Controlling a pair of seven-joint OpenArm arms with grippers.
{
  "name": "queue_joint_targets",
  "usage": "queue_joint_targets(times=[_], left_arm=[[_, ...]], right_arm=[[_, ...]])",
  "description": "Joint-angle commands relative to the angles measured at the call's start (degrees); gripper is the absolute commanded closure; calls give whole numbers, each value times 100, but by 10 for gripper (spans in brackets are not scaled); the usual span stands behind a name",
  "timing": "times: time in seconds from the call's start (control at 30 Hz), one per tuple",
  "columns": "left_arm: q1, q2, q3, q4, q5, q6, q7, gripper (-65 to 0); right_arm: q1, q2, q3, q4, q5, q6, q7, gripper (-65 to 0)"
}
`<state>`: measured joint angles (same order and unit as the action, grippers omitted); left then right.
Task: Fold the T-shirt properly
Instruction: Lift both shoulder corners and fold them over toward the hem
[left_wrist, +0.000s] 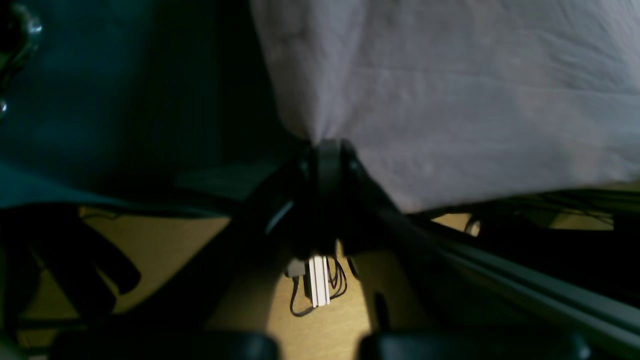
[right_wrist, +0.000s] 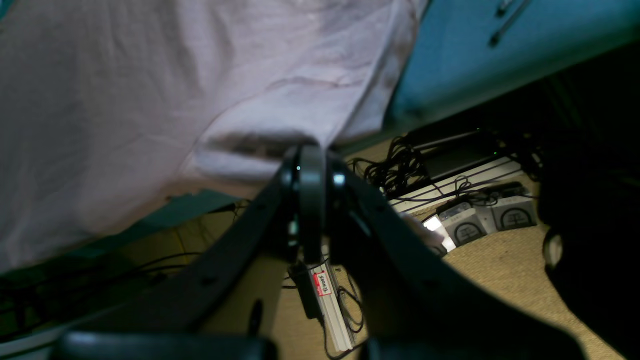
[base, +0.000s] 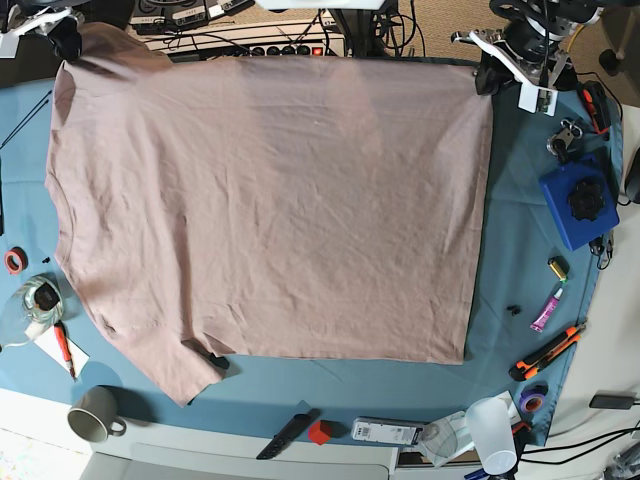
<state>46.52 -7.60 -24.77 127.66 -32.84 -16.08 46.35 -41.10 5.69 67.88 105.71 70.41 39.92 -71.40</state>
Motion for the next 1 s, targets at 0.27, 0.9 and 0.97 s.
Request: queue_joint_targets(times=[0.27, 0.9, 0.97], left_arm=[[59, -20, -15, 98, 111, 166, -190, 0], [-409, -4, 81, -299, 122, 164, -479, 0], [-501, -4, 177, -308, 256, 168, -487, 0]], right_arm=[[293, 232, 37, 74, -466, 8, 136, 0], [728, 645, -487, 68, -1598, -291, 608, 0], [804, 699, -560, 68, -1744, -400, 608, 0]])
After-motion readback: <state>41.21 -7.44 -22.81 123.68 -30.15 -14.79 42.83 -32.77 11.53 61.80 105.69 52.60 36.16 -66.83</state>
